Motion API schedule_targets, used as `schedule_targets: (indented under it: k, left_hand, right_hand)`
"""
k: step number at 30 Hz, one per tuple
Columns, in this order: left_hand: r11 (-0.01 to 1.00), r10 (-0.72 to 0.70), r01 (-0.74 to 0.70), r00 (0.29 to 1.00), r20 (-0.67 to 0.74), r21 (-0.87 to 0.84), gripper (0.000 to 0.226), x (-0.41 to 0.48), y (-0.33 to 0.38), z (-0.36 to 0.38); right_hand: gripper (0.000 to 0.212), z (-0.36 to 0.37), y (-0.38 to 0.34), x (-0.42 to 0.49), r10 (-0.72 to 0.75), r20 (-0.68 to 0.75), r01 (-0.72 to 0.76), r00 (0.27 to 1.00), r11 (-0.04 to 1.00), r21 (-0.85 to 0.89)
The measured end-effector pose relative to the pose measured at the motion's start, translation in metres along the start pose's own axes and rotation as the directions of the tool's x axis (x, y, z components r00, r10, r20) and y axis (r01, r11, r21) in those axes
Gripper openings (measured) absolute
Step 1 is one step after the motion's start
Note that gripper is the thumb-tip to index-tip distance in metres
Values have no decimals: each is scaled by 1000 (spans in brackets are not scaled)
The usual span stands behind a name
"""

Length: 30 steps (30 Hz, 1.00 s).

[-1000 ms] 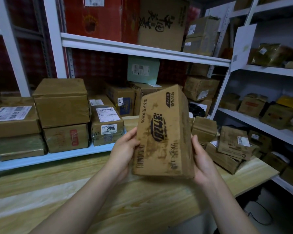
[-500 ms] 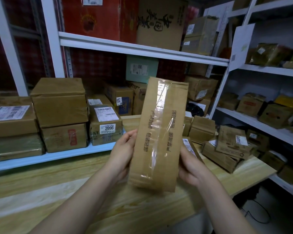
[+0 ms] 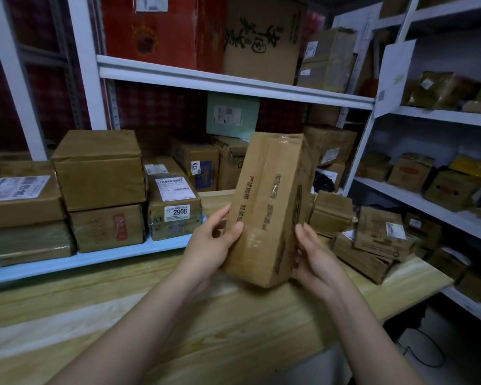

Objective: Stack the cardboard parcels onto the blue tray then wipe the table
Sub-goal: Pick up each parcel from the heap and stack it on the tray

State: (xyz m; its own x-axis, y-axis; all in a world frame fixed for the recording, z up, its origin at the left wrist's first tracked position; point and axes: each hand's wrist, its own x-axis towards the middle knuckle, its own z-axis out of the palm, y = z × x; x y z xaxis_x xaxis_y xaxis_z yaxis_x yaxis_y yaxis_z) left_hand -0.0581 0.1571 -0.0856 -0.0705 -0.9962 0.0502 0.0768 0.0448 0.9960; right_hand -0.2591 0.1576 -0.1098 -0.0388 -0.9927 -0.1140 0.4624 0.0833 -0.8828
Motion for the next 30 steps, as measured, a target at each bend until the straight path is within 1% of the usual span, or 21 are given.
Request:
schedule_targets:
  k: [2, 4, 6, 9, 13, 16, 18, 20, 22, 24, 27, 28, 30]
  left_hand:
    - [997, 38, -34, 997, -62, 69, 44, 3, -2, 0]
    - [995, 30, -23, 996, -79, 93, 50, 4, -5, 0]
    - [995, 21, -15, 998, -59, 97, 55, 7, -8, 0]
    - [996, 41, -38, 999, -31, 79, 65, 8, -13, -1]
    - [997, 56, -58, 998, 28, 58, 75, 9, -14, -3]
    - [995, 75, -80, 994, 81, 56, 83, 11, -15, -5]
    - [991, 81, -90, 992, 92, 96, 79, 11, -18, -5]
    - [990, 70, -76, 996, 49, 119, 62, 11, -21, -3]
    - [994, 56, -56, 998, 6, 94, 47, 12, -23, -2]
    - [997, 41, -40, 999, -13, 58, 43, 12, -23, -1]
    - [999, 30, -28, 999, -44, 45, 45, 12, -21, -2]
    - [998, 26, -23, 998, -64, 54, 45, 13, -21, -2]
    - [998, 27, -21, 995, -100, 63, 48, 14, -22, -3]
  right_hand:
    - [46, -4, -2, 0, -65, -6, 65, 998, 998, -1]
    - [44, -5, -4, 0, -103, -18, 102, 995, 994, -33]
    - [43, -5, -4, 0, -116, -33, 115, 993, 993, -17]
    - [51, -10, -5, 3, -129, -77, 136, 989, 985, 103]
    - [44, -9, -7, -1, -159, -98, 170, 982, 978, 117]
    - [34, -8, -8, -3, -187, -105, 201, 977, 967, 155]
    - [27, -7, -8, -3, -193, -122, 214, 974, 959, 188]
    - [24, -7, -8, -2, -220, -109, 235, 969, 960, 153]
    - [19, -6, -8, -2, -229, -109, 241, 967, 963, 117]
    - [29, -6, -10, -2, -220, -132, 236, 967, 964, 125]
    - [55, -7, -9, -2, -197, -129, 216, 972, 963, 161]
    - [59, -7, -9, -2, -195, -127, 214, 972, 964, 157]
    - [58, -7, -9, -3, -200, -115, 214, 973, 967, 135]
